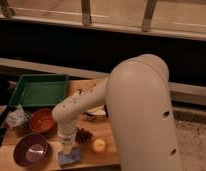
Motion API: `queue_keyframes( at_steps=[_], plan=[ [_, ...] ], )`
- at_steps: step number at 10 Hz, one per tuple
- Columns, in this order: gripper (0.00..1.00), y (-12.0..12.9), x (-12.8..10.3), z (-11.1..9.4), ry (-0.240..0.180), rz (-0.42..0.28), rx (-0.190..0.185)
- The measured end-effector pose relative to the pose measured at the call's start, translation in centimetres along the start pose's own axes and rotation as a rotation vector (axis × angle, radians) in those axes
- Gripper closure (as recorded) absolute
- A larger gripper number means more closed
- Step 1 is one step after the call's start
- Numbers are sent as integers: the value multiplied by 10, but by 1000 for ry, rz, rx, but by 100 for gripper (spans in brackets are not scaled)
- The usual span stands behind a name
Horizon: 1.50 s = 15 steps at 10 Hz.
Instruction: Place sponge in tray
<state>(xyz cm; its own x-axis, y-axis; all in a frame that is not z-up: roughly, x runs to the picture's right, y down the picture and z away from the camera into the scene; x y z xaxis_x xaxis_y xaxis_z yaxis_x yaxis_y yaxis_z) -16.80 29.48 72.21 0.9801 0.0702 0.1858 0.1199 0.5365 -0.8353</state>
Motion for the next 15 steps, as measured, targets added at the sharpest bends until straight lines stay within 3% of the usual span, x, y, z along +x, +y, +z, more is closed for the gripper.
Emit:
queue_keyframes(
  at_steps=[3, 6, 9, 12, 15],
  plan=[
    [100, -6, -5, -21, -17, -13, 40],
    [100, -19, -12, -57, -46, -10, 112],
    [100, -45, -17, -104, 1, 8, 188],
    [100, -97, 0, -143, 28, 66, 263],
    [100, -154, 9, -177, -13, 135, 338]
  ],
)
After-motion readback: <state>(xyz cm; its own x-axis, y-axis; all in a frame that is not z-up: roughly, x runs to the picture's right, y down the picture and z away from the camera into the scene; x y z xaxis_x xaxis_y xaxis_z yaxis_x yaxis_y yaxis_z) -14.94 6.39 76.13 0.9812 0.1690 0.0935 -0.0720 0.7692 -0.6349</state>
